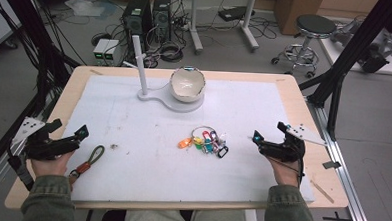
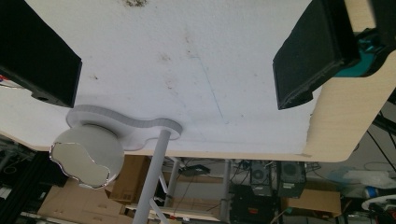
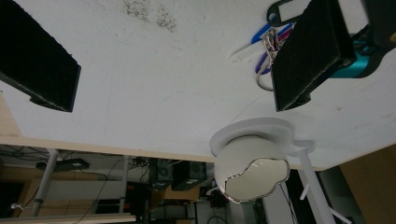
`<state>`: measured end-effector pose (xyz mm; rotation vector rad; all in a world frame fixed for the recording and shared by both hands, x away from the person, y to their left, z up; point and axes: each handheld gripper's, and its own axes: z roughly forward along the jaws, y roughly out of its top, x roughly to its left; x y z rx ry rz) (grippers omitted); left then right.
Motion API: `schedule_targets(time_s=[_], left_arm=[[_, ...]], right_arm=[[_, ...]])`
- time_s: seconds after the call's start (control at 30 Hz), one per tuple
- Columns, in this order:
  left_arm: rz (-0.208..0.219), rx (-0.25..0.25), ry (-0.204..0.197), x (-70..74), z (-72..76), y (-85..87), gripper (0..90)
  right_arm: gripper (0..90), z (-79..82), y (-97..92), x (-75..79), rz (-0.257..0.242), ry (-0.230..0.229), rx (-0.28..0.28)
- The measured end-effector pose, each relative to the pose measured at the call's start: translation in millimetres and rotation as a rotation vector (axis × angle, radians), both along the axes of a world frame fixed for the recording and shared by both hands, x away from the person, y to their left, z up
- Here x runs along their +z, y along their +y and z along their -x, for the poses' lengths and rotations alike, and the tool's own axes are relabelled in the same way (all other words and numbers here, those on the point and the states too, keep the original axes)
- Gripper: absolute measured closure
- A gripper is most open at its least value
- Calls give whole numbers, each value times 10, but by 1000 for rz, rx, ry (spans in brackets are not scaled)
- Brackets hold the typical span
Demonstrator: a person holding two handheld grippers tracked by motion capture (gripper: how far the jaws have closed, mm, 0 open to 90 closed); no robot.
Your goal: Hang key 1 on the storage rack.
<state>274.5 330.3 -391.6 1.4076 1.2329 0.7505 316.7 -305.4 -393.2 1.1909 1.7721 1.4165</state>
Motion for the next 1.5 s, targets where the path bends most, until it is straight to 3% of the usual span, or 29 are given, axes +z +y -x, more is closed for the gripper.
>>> schedule_targets(time_s=[0.37,0.7,1.13,1.23,1.5], left_arm=[[-3,-5,-2,9,14,-1,17],[0,-21,28,5,39,-16,17],[-33,-109,112,6,74,-127,17],[-58,-146,148,-2,104,-196,17],[-102,-177,193,1,132,-267,17]], right_arm=[[7,-2,22,-6,3,3,8],[7,5,18,-5,-2,4,13],[7,2,25,-14,7,9,21],[7,5,26,-14,5,8,20],[7,-5,24,-19,5,9,28]])
